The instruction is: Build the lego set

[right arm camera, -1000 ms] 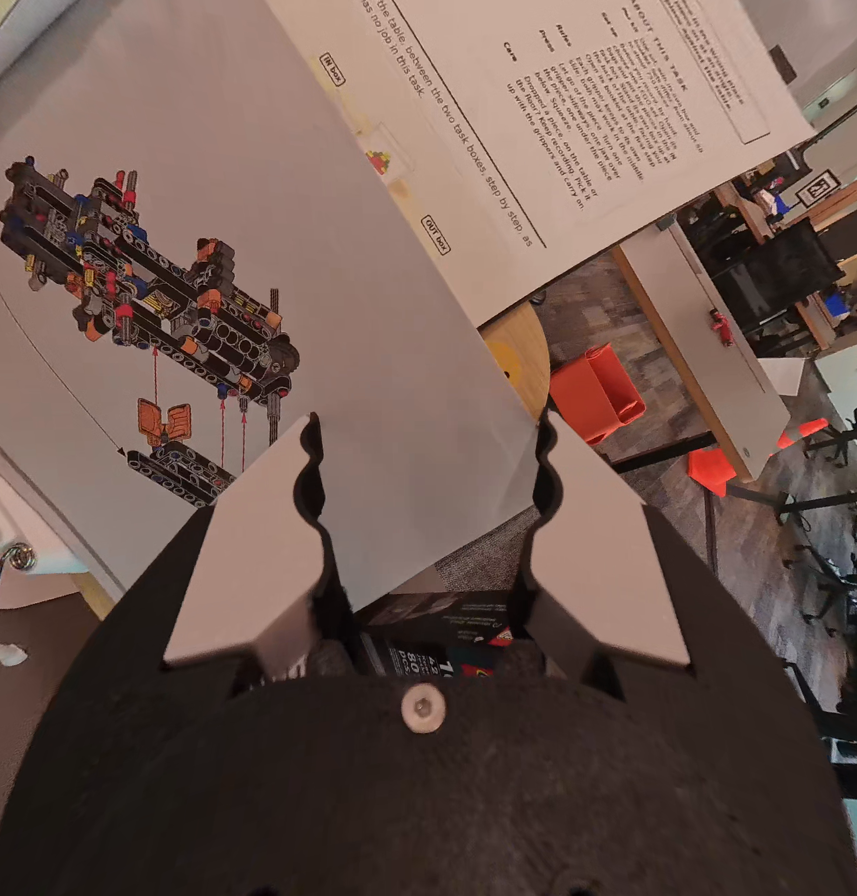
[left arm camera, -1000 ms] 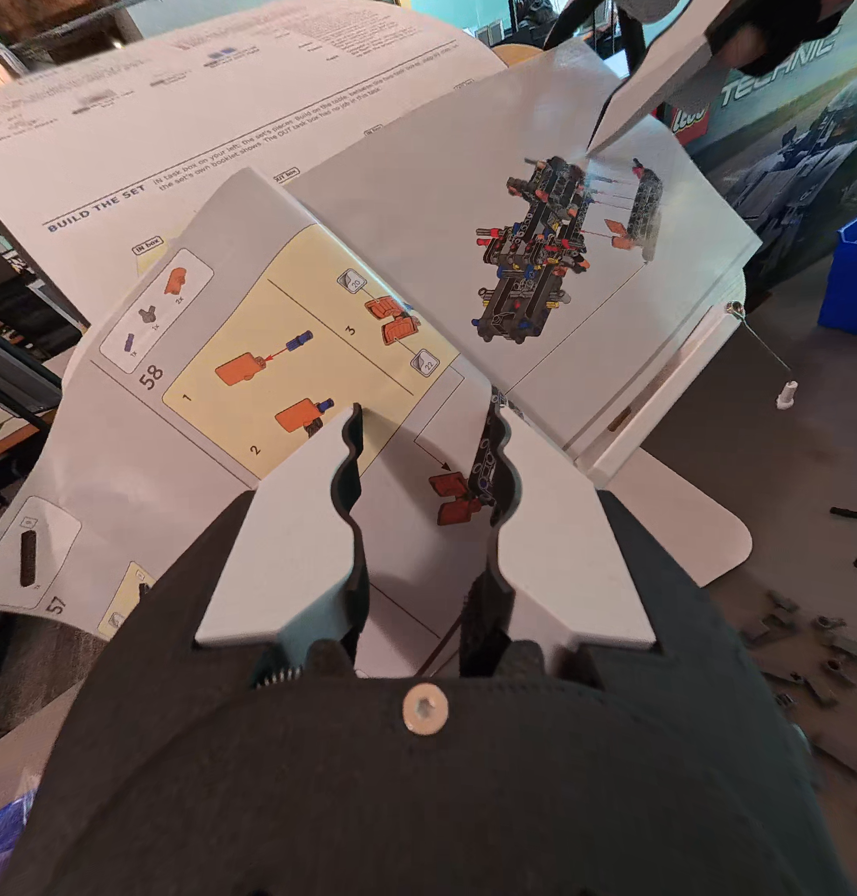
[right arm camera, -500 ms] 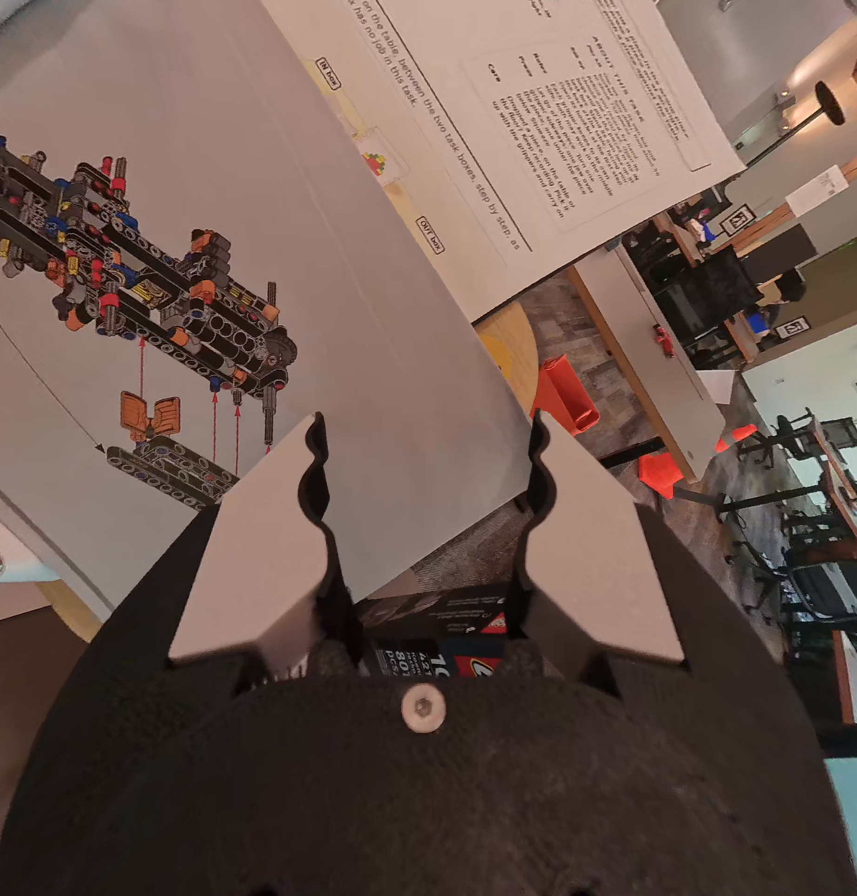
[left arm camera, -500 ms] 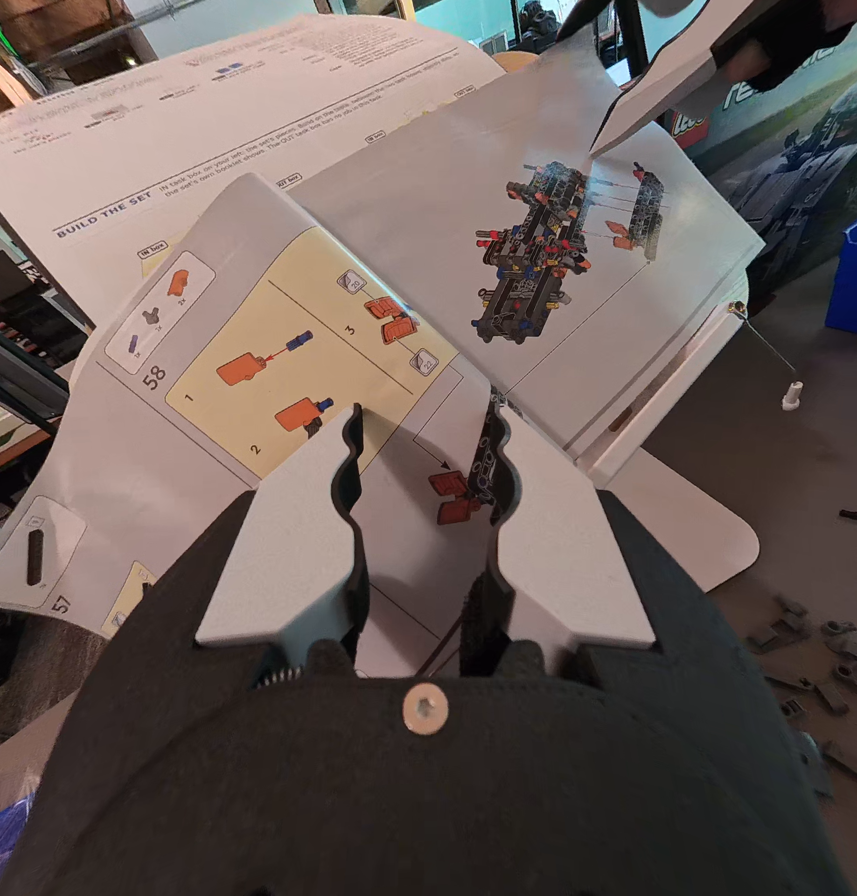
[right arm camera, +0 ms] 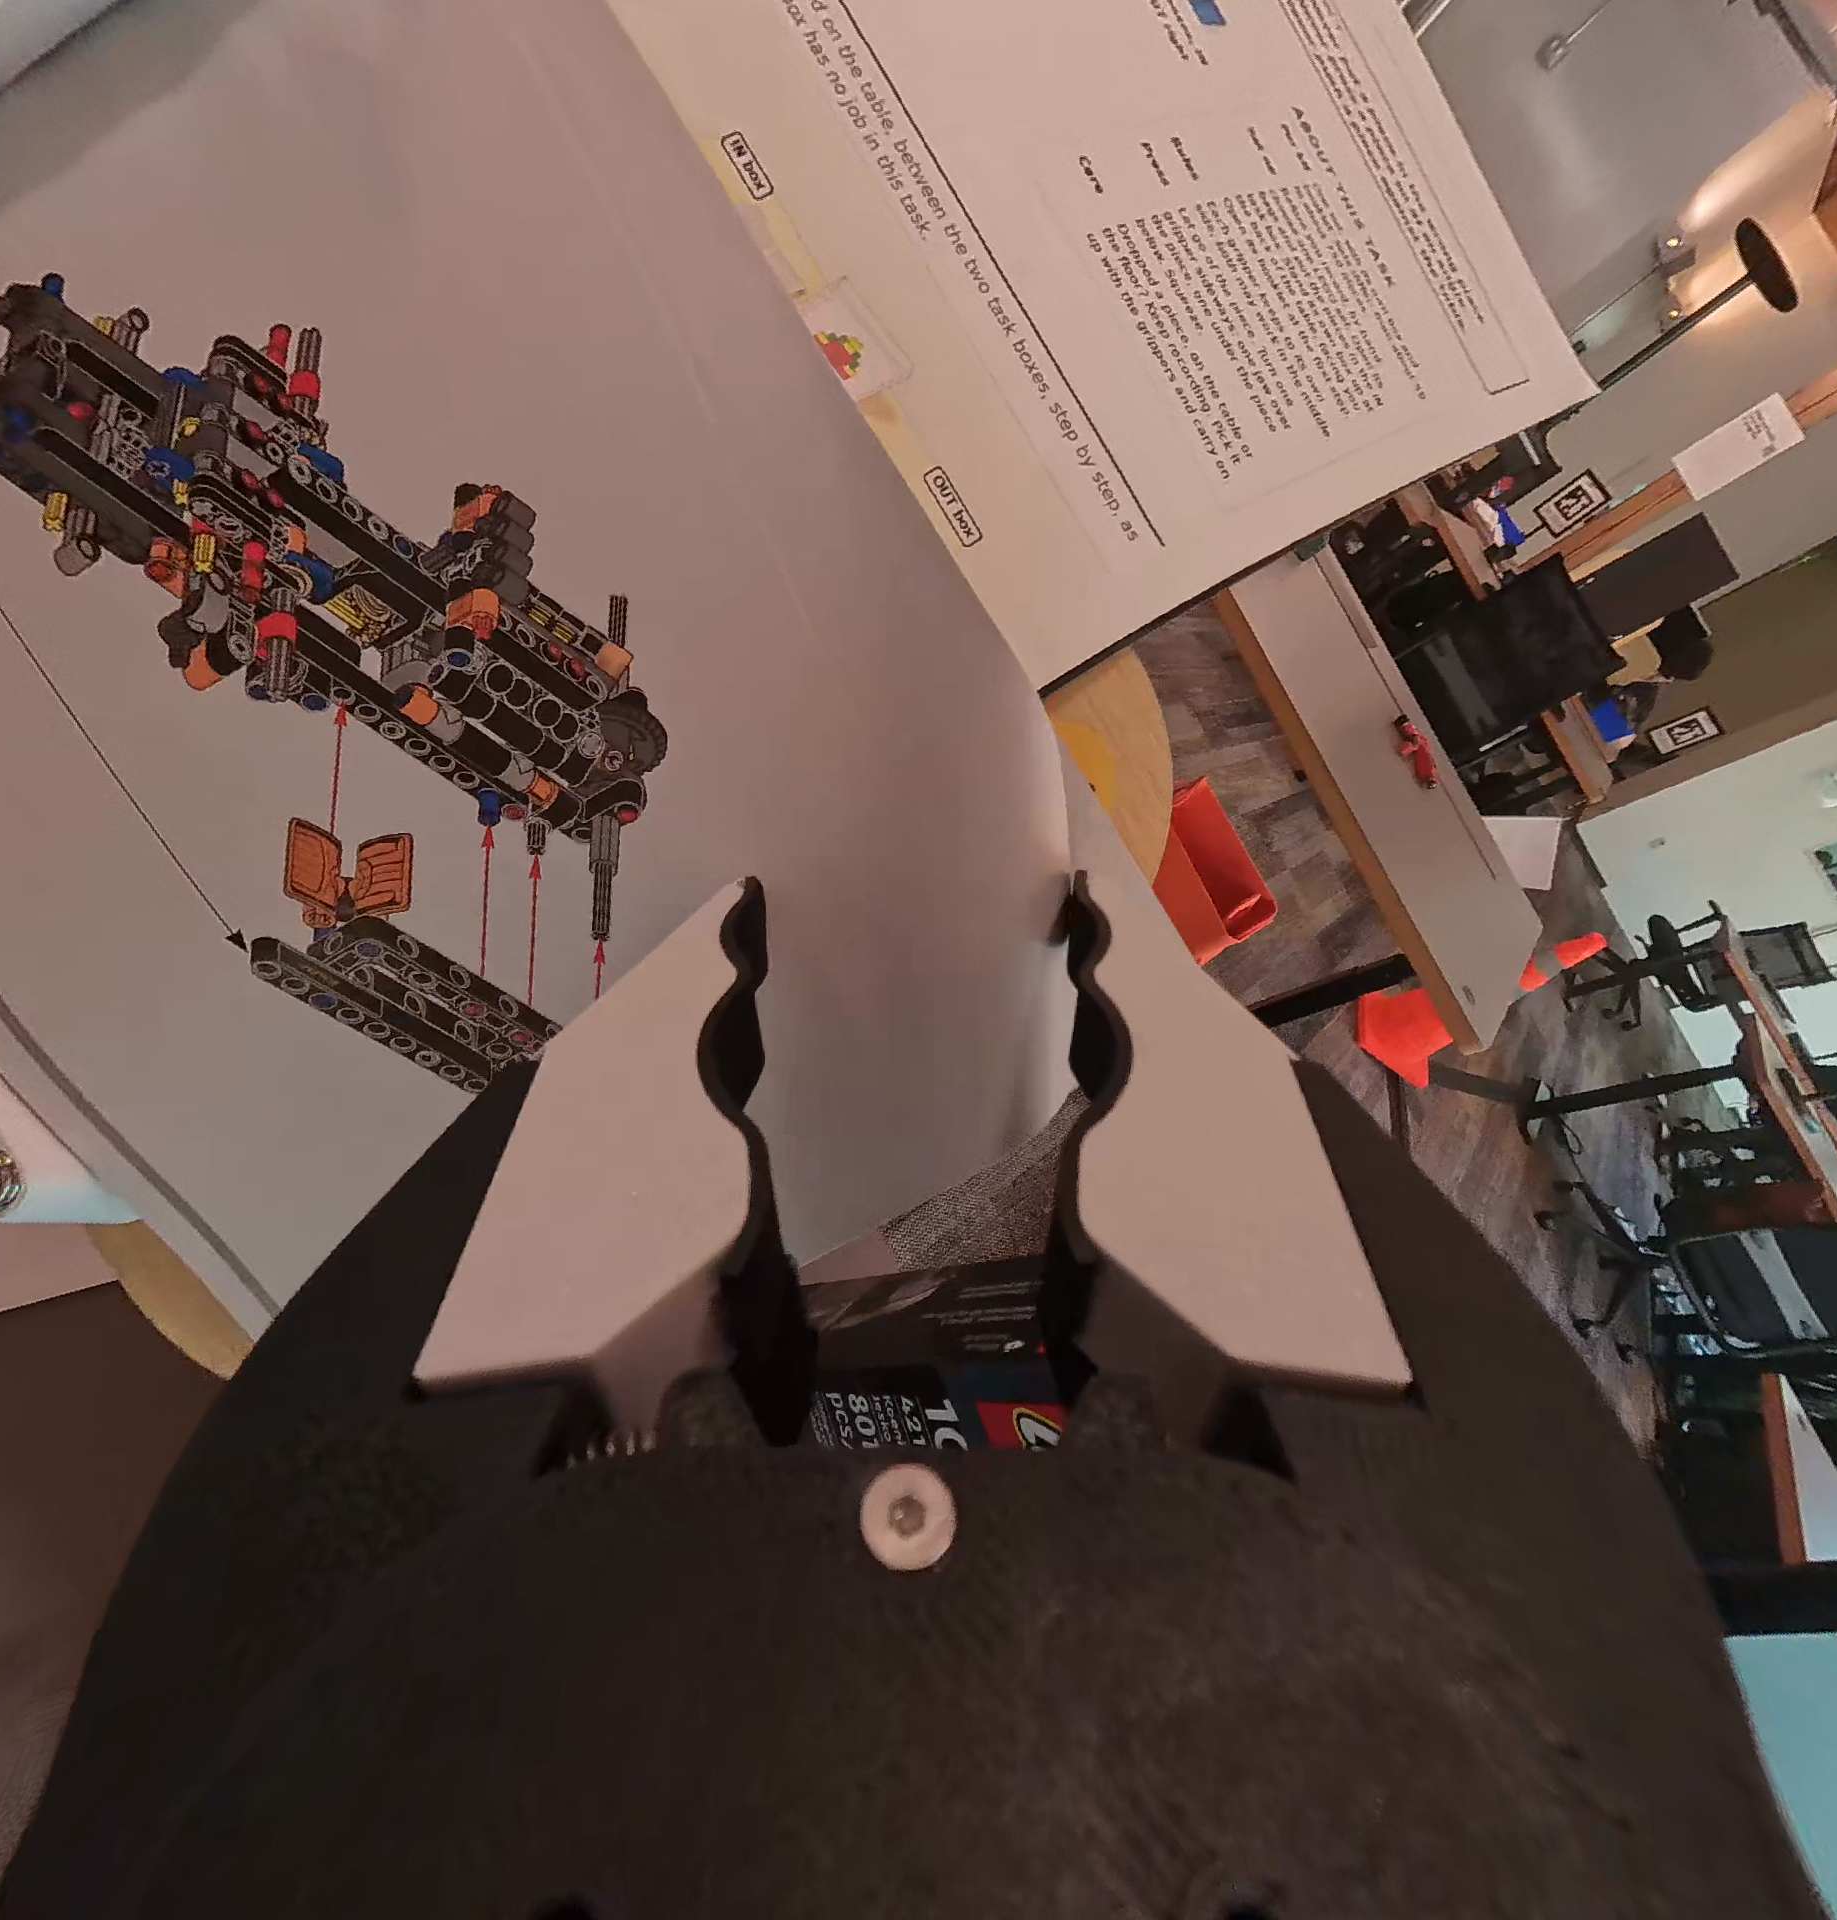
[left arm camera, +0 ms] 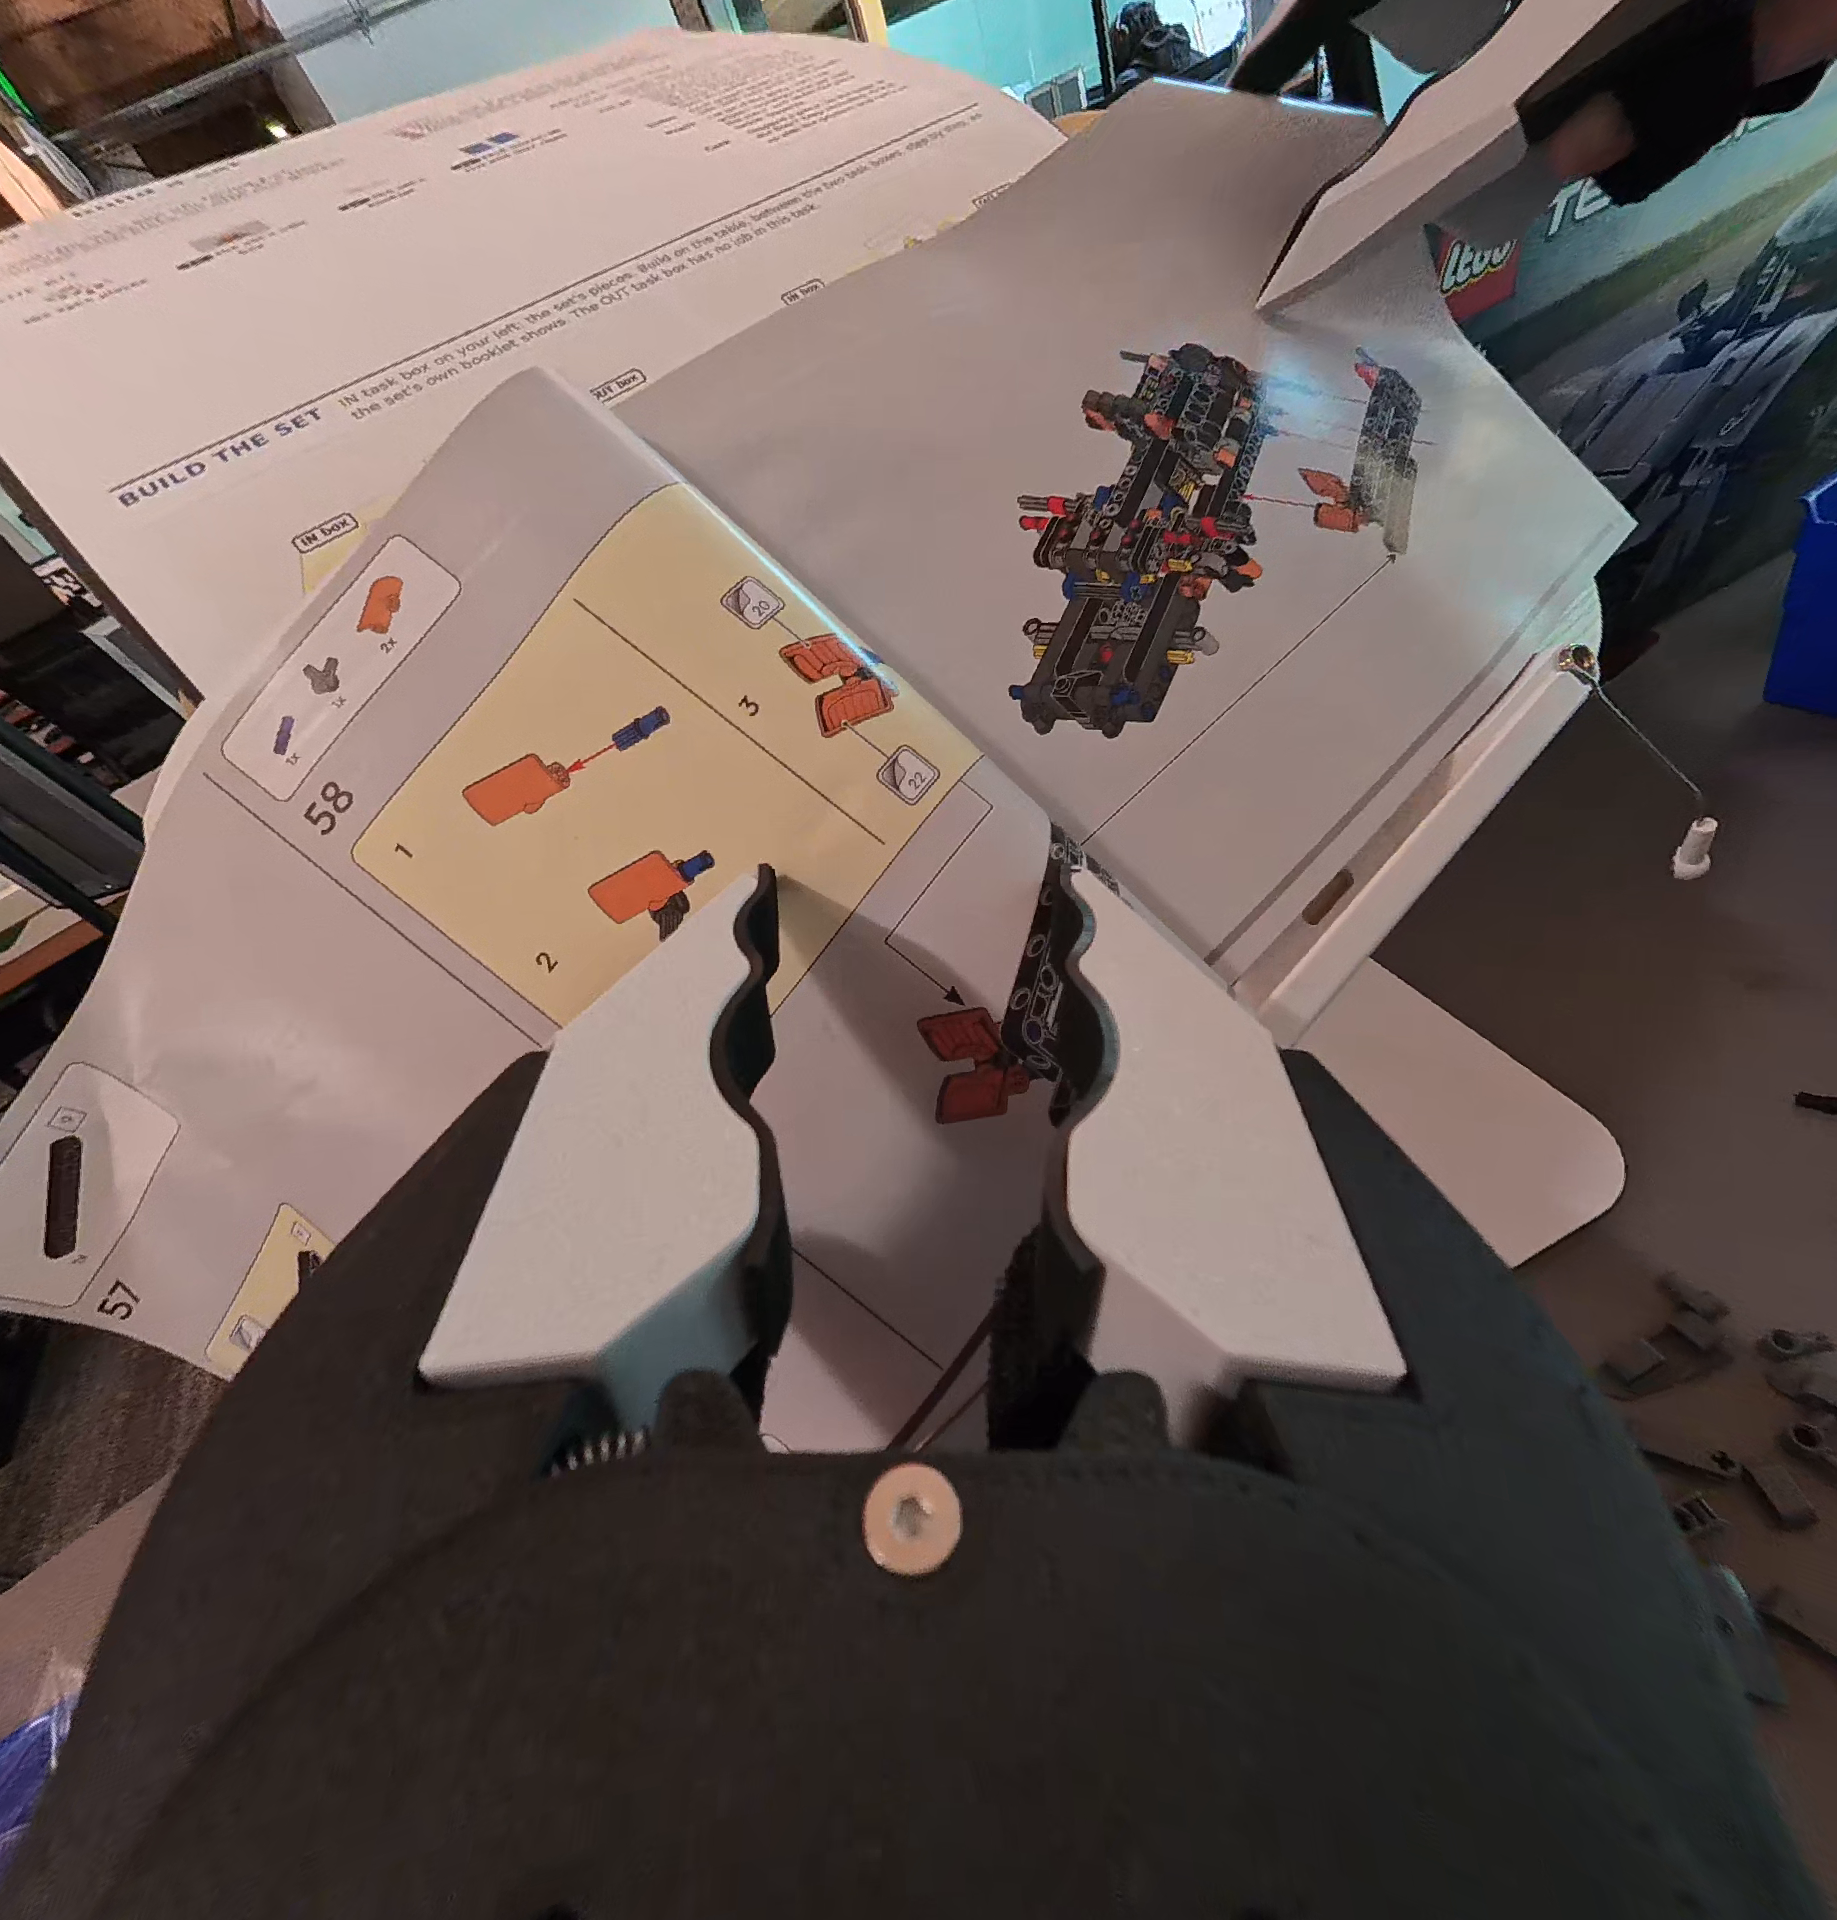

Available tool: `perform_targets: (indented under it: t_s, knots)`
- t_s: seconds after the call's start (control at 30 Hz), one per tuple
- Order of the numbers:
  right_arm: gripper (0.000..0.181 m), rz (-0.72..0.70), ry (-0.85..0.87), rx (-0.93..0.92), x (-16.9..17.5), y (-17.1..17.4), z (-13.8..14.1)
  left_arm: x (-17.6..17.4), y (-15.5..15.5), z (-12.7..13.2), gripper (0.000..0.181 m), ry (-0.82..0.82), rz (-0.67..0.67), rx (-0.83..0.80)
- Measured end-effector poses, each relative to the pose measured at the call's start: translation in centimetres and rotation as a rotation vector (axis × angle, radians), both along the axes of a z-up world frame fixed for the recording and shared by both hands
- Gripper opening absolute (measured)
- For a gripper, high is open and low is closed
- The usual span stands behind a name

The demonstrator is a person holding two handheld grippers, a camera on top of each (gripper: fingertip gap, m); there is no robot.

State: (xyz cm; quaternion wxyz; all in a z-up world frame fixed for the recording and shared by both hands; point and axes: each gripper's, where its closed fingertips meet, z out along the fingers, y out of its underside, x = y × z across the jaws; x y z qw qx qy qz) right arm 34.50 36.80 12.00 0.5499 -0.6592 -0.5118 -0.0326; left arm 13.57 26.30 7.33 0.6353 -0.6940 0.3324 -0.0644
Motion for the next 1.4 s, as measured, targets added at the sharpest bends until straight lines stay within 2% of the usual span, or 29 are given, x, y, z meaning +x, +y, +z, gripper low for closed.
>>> perform_targets:
  t_s: [0.13, 0.17, 0.2, 0.33, 0.4, 0.5, 0.63, 0.83, 0.93, 1.03, 1.1, 1.3, 1.4]
  knots:
    - [0.052, -0.001, -0.006, 0.021, -0.1, -0.5, -0.1, 0.0, -0.1, 0.0, 0.052, 0.002, -0.001, 0.0]
    - [0.046, 0.002, -0.014, 0.027, -0.2, -0.7, -0.1, 0.0, -0.1, 0.0, 0.052, 0.003, 0.0, 0.0]
    - [0.029, 0.014, -0.027, 0.03, -0.3, -1.1, -0.2, 0.0, -0.2, 0.1, 0.052, 0.004, 0.001, 0.0]
    - [0.007, 0.04, -0.039, 0.073, -0.7, -3.0, 0.2, 0.0, -0.8, 1.1, 0.054, -0.012, 0.003, 0.025]
    - [0.007, 0.052, -0.011, 0.078, -1.0, -4.1, 0.7, 0.1, -1.4, 2.7, 0.057, -0.032, 0.013, 0.076]
    - [0.005, 0.092, 0.019, 0.121, -2.0, -6.6, 1.7, 2.7, -3.2, 5.6, 0.053, -0.055, -0.056, 0.136]
    - [0.011, 0.13, 0.042, 0.2, -4.4, -10.2, 2.3, 8.1, -4.3, 6.9, 0.053, -0.156, -0.218, -0.006]
    - [0.033, 0.118, 0.016, 0.291, -7.0, -12.5, 1.6, 11.8, -1.8, 6.8, 0.049, -0.418, -0.351, -0.231]
    - [0.022, 0.119, 0.028, 0.326, -6.9, -12.9, 1.9, 12.0, -0.6, 7.7, 0.044, -0.625, -0.41, -0.324]
    - [0.009, 0.113, 0.018, 0.336, -6.6, -12.8, 1.6, 12.0, 0.2, 8.4, 0.041, -0.733, -0.44, -0.371]
    - [0.0, 0.103, 0.002, 0.302, -6.3, -12.3, 0.8, 12.4, 0.5, 8.2, 0.036, -0.738, -0.439, -0.382]
    - [0.0, 0.121, 0.094, 0.257, -5.9, -12.0, 0.6, 13.7, 1.1, 7.9, 0.03, -0.72, -0.416, -0.385]
    - [0.0, 0.141, 0.165, 0.237, -5.7, -12.4, 1.6, 13.4, 1.5, 7.8, 0.039, -0.737, -0.373, -0.38]
